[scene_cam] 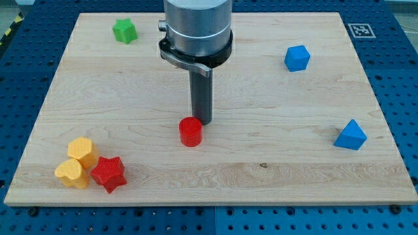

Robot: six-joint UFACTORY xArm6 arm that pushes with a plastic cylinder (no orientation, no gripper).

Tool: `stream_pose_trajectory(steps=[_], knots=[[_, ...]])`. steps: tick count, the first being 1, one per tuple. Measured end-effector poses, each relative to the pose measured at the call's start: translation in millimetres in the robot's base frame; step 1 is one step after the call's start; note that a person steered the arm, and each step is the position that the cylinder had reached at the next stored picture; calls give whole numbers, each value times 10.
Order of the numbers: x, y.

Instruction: Move the red circle towards the top of the red star

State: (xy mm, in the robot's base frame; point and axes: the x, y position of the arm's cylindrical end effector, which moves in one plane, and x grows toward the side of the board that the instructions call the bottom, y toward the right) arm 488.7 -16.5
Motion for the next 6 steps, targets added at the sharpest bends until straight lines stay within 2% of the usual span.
stream_pose_trajectory(steps=[3,4,6], knots=[[132,228],[314,228],[224,-223]])
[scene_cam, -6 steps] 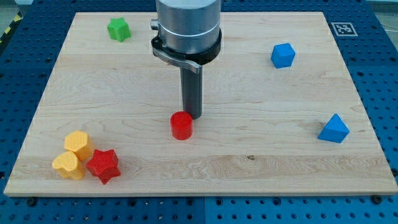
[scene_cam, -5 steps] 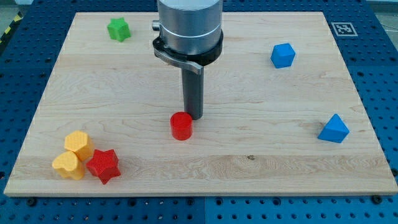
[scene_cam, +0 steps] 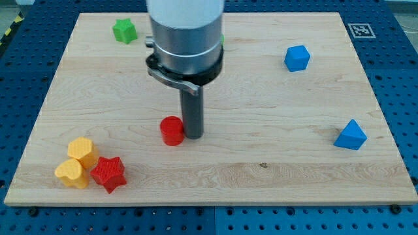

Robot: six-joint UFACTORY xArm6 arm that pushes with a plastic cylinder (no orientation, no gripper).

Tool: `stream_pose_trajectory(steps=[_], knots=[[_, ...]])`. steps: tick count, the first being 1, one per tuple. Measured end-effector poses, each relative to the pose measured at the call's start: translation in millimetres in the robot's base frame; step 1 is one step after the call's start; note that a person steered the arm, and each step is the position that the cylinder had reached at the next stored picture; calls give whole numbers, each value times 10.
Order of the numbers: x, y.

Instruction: Move the red circle towards the top of the red star

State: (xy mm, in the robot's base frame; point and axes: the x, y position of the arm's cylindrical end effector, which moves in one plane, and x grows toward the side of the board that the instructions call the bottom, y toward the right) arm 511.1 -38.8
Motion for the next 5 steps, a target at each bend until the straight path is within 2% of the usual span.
stream_pose_trajectory(steps=[2,5], knots=[[-223,-356],[-55,-706]])
